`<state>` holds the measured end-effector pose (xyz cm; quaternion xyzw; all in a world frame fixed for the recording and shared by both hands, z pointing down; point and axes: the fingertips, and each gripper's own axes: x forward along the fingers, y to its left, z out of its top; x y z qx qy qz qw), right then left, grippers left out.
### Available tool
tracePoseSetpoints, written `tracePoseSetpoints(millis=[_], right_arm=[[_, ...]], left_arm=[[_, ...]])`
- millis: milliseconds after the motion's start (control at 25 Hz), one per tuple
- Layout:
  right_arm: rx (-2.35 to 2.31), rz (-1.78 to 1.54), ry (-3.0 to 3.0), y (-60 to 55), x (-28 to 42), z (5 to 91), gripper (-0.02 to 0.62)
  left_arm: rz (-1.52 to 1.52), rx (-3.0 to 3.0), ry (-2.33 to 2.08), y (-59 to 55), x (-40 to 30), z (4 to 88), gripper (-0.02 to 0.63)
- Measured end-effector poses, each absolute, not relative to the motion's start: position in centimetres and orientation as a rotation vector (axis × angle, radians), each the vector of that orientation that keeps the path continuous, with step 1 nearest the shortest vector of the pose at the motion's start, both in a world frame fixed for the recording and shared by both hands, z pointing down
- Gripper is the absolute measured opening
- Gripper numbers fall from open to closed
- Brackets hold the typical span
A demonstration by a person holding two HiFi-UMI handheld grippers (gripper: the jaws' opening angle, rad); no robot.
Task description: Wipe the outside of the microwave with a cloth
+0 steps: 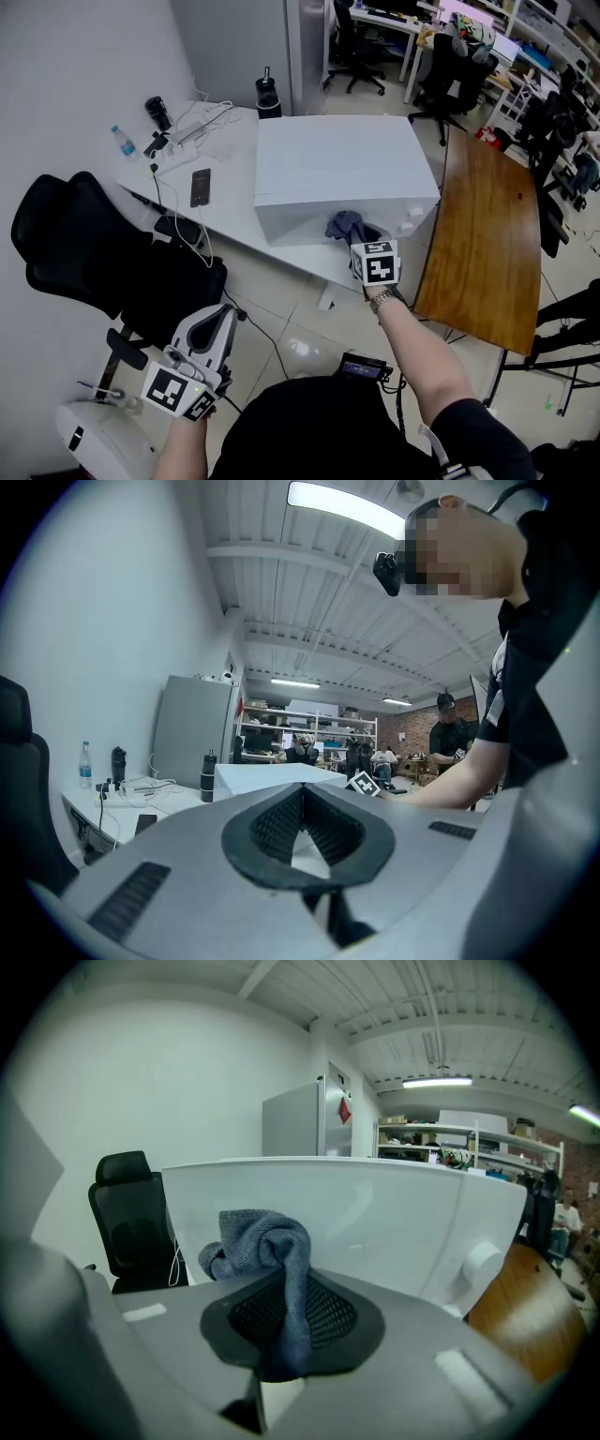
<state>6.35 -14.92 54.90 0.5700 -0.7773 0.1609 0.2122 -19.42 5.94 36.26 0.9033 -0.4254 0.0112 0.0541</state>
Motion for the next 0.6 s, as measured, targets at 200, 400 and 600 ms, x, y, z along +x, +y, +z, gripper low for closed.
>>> tracePoseSetpoints(millis=[200,400,600], right_arm=[[1.631,0.467,-2.13,-14.8,9.7,55.0,0.046],[1.664,0.491,-2.111,-14.4,13.0,54.8,0.046],[1.685,0.512,-2.1,-14.1,16.2,54.9,0.046]], left_arm=[[0.035,2.754,-1.268,5.4,-17.4,36.2,0.006],[0.049,2.767,-1.237,5.1,-14.5,35.8,0.006],[0.063,2.781,-1.211,4.7,-11.4,35.5,0.005]])
